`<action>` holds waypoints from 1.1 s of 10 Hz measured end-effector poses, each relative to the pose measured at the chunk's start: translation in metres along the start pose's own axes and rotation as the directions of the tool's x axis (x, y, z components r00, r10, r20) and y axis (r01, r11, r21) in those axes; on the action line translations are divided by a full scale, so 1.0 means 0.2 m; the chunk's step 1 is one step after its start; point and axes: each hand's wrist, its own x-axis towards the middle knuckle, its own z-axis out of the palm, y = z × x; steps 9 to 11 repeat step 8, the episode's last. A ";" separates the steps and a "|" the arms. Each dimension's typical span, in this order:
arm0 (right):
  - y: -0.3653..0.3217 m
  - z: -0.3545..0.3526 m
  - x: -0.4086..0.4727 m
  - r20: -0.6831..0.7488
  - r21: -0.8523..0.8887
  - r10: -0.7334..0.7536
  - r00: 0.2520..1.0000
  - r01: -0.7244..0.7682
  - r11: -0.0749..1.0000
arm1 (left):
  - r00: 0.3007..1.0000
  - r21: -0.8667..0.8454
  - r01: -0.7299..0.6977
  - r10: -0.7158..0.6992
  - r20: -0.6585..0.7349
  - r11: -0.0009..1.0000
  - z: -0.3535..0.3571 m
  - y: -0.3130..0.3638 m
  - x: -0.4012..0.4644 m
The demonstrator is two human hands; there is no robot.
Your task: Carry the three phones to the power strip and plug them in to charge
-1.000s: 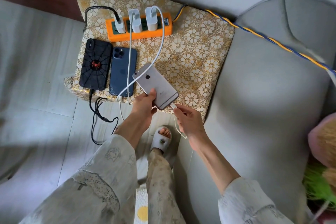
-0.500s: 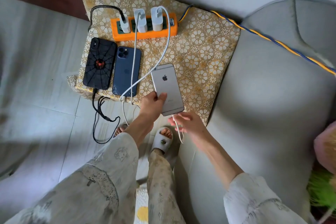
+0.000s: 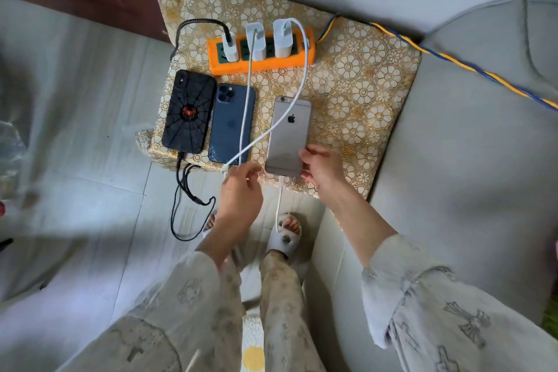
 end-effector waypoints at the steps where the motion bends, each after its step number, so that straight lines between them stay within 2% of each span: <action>1: -0.03 0.06 0.03 -0.049 -0.072 -0.033 0.998 0.029 0.997 | 0.987 0.033 -0.043 0.047 -0.152 0.999 -0.11 -0.11 -0.02; 2: -0.03 0.11 0.03 -0.058 -0.122 -0.051 0.997 0.044 0.992 | 0.968 0.129 -0.094 0.121 -0.222 0.987 -0.19 -0.16 0.03; 3: -0.03 0.12 0.04 -0.099 -0.208 -0.086 0.991 0.064 0.976 | 0.962 0.355 -0.194 0.248 -0.111 0.914 -0.23 -0.17 0.12; 4: -0.02 0.12 0.03 -0.108 -0.416 -0.259 0.960 0.193 0.889 | 0.958 0.618 -0.279 0.258 0.126 0.735 -0.25 -0.20 0.22; 5: 0.00 0.14 -0.01 -0.036 -0.585 -0.448 0.893 0.345 0.734 | 0.943 0.736 -0.331 0.233 0.237 0.590 -0.25 -0.26 0.26; 6: 0.04 0.16 -0.04 0.187 -0.804 -0.482 0.856 0.415 0.426 | 0.943 0.742 -0.333 0.196 0.269 0.582 -0.26 -0.27 0.27; 7: 0.05 0.18 -0.08 0.287 -0.914 -0.370 0.884 0.368 0.172 | 0.923 0.714 -0.351 0.093 0.374 0.606 -0.29 -0.24 0.30; 8: 0.01 0.17 -0.16 0.285 -0.911 -0.264 0.921 0.346 0.224 | 0.863 0.628 -0.355 -0.016 0.505 0.693 -0.39 -0.14 0.34; 11: 0.01 0.17 -0.16 0.285 -0.911 -0.264 0.921 0.346 0.224 | 0.863 0.628 -0.355 -0.016 0.505 0.693 -0.39 -0.14 0.34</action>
